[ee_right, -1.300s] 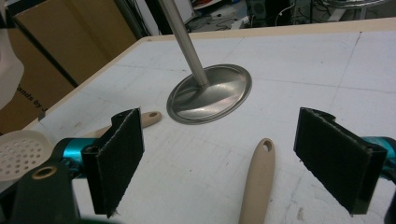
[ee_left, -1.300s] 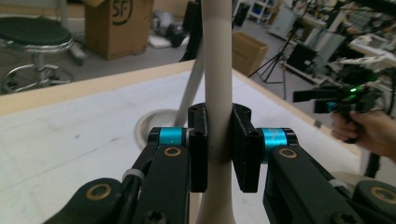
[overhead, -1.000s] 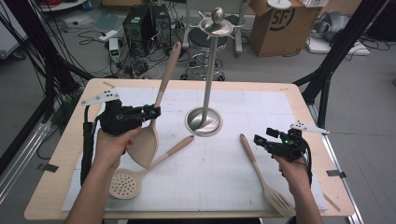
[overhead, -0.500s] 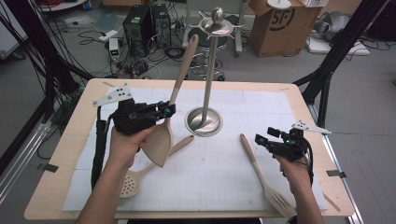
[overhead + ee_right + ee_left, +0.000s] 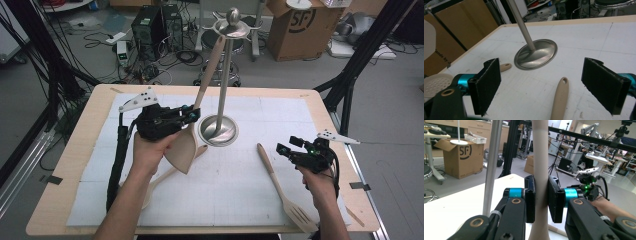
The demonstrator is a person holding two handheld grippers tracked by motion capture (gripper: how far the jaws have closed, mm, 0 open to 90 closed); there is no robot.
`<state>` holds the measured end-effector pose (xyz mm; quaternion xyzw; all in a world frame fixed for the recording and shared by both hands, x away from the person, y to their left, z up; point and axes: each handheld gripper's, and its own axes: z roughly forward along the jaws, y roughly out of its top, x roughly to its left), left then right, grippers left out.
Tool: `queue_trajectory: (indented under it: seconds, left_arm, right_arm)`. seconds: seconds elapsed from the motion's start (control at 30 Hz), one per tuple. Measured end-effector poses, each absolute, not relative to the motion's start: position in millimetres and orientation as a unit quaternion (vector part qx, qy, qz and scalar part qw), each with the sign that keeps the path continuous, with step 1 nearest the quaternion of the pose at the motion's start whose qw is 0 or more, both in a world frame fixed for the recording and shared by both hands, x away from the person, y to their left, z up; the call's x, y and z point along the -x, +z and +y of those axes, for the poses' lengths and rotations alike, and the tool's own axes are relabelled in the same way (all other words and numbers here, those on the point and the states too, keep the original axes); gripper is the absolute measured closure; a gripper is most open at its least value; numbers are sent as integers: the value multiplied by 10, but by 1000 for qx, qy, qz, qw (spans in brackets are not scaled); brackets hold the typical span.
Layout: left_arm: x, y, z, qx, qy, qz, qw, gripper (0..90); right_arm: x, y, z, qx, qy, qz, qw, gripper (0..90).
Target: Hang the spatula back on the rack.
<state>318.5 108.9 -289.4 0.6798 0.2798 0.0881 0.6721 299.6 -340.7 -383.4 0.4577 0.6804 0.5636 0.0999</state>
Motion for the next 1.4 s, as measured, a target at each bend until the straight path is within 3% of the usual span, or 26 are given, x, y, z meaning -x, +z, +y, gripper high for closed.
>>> queue_trajectory:
  seconds: [0.67,0.77,1.2,1.4]
  left_arm:
    - [-3328,-3012,1028,-681,75,306,660,771]
    - [-3332,-3010,1057,-670,76,317,667,564]
    - [-3209,-3286,1456,-669,108,345,649,365]
    - [-3149,-3378,1726,-655,124,366,649,328]
  right_arm:
    - [-2994,-3831,-3380,-457,564,681,96,151]
    - [-2991,-3828,-3379,-455,565,681,97,151]
    - [-2941,-3695,-3389,-447,574,677,110,151]
    - [-2924,-3583,-3401,-442,575,678,121,151]
